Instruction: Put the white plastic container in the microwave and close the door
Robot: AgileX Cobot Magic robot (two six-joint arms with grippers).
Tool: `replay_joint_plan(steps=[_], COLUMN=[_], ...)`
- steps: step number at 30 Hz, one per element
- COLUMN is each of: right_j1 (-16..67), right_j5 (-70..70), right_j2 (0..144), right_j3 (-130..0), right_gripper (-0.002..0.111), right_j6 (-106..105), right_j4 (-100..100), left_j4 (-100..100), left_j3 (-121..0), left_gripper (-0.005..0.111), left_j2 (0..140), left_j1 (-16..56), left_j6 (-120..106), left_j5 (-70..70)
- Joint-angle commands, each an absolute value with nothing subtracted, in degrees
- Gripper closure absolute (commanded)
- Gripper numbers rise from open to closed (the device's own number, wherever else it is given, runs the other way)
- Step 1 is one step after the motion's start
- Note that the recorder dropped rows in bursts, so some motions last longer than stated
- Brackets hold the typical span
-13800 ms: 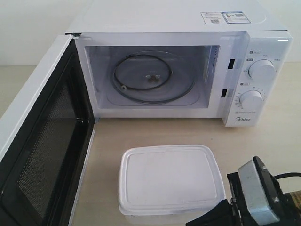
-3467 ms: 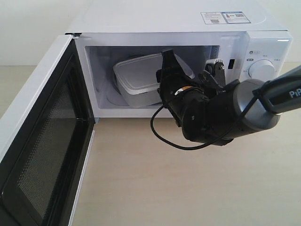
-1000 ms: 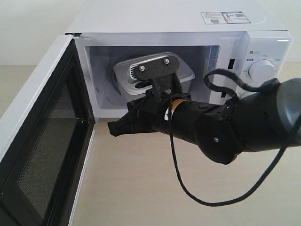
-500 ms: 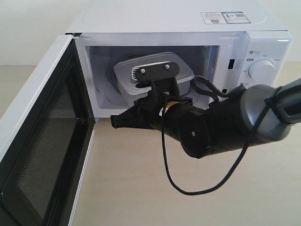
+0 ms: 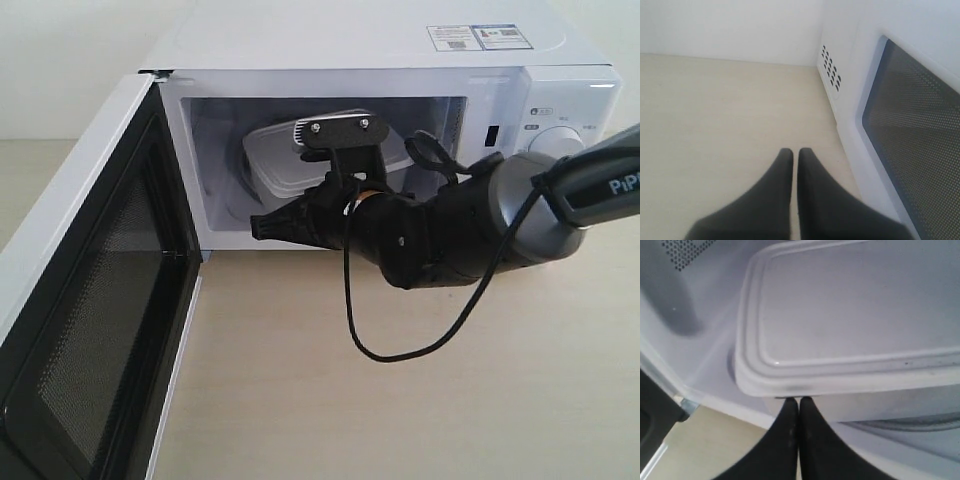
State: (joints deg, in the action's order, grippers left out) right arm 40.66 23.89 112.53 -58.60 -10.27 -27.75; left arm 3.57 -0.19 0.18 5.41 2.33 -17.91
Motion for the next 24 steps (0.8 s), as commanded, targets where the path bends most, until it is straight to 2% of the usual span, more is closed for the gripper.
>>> replay_joint_plan(steps=[1, 24], right_j1=[39.17, 37.11], right_j5=[23.76, 21.95], right_j2=[112.62, 115.42], right_j3=[-60.16, -63.57], right_gripper=[0.108, 0.108], right_j6=[-11.51, -12.69], right_j4=[-27.98, -27.91], left_j4=[3.6, 3.6], left_j3=[0.0, 0.0], left_gripper=[0.102, 0.102], left_j2=[0.0, 0.0], left_j1=[5.27, 5.27], left_j6=[2.12, 2.12], left_j5=[-17.58, -17.58])
